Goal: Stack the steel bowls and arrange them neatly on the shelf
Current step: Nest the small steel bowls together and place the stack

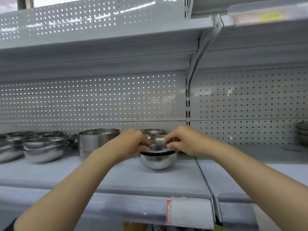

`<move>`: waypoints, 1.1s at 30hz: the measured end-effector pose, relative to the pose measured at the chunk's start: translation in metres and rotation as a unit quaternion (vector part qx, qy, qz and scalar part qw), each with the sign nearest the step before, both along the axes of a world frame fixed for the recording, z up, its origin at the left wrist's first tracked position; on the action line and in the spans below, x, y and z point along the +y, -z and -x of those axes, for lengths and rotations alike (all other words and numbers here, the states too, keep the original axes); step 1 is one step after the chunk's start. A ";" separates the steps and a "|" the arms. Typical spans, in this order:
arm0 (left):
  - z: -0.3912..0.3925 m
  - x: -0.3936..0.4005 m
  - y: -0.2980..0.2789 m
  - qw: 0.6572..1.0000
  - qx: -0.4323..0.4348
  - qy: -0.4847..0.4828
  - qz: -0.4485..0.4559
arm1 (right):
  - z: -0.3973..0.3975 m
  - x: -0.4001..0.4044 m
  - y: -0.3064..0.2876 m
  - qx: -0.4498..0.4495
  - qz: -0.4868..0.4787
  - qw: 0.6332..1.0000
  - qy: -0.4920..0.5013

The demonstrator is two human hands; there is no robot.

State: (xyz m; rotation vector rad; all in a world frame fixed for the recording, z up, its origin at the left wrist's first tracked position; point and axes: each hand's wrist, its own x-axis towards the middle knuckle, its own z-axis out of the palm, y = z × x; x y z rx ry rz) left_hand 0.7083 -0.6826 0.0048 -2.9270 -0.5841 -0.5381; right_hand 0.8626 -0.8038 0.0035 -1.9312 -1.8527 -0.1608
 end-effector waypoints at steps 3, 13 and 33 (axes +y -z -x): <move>0.002 0.002 0.001 1.000 -0.002 0.029 0.005 | 0.006 -0.003 0.003 0.001 0.004 1.000 0.020; 0.008 0.010 0.006 0.998 -0.015 0.062 -0.028 | 0.018 -0.002 0.009 -0.016 0.009 0.998 0.059; -0.087 -0.092 0.004 0.985 -0.062 0.161 -0.005 | -0.077 -0.160 -0.005 0.003 -0.049 0.970 0.239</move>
